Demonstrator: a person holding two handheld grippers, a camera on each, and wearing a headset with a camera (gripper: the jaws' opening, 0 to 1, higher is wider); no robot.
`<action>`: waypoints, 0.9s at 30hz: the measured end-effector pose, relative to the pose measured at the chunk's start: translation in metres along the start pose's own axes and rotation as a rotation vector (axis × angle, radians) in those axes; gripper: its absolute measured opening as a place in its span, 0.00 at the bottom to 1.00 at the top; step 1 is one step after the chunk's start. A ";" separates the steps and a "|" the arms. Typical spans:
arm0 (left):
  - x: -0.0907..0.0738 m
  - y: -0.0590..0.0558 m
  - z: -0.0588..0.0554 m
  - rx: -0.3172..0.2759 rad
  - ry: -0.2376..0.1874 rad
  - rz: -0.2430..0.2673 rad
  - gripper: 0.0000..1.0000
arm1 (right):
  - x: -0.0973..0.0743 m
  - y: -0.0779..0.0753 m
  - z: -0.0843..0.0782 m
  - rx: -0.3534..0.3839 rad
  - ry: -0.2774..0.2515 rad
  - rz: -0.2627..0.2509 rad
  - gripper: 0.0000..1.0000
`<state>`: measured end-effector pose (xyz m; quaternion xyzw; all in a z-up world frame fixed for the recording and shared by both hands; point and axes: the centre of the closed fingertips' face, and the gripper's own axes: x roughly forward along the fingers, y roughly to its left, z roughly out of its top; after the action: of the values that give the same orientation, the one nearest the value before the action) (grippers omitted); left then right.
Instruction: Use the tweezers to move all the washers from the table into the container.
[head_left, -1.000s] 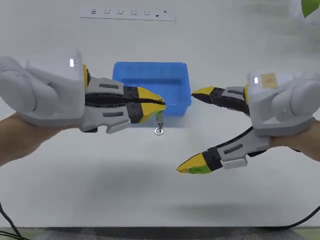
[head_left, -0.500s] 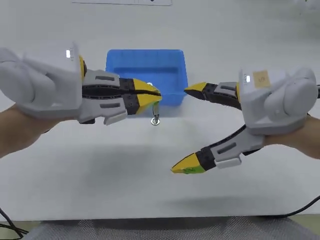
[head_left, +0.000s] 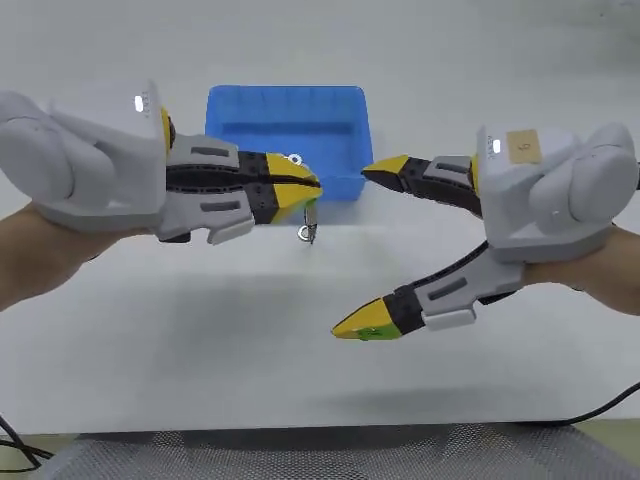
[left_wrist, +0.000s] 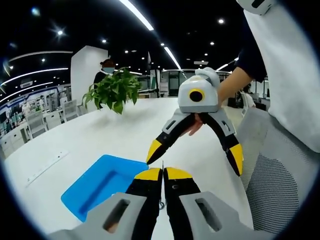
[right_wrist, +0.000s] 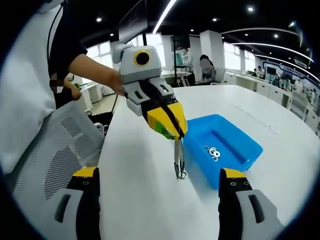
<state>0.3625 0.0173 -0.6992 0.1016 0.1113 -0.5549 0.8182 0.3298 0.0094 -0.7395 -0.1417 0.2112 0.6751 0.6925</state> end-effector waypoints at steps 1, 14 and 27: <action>-0.001 0.000 0.000 -0.001 0.006 0.002 0.05 | 0.001 0.001 0.000 0.001 -0.001 0.002 0.99; -0.003 -0.011 -0.003 0.043 0.116 -0.024 0.05 | 0.017 0.017 -0.003 -0.007 0.033 0.075 0.82; -0.001 -0.012 -0.004 0.036 0.134 -0.027 0.05 | 0.034 -0.010 0.004 -0.010 0.031 0.050 0.49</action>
<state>0.3506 0.0151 -0.7029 0.1515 0.1572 -0.5599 0.7993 0.3399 0.0408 -0.7534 -0.1501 0.2220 0.6910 0.6713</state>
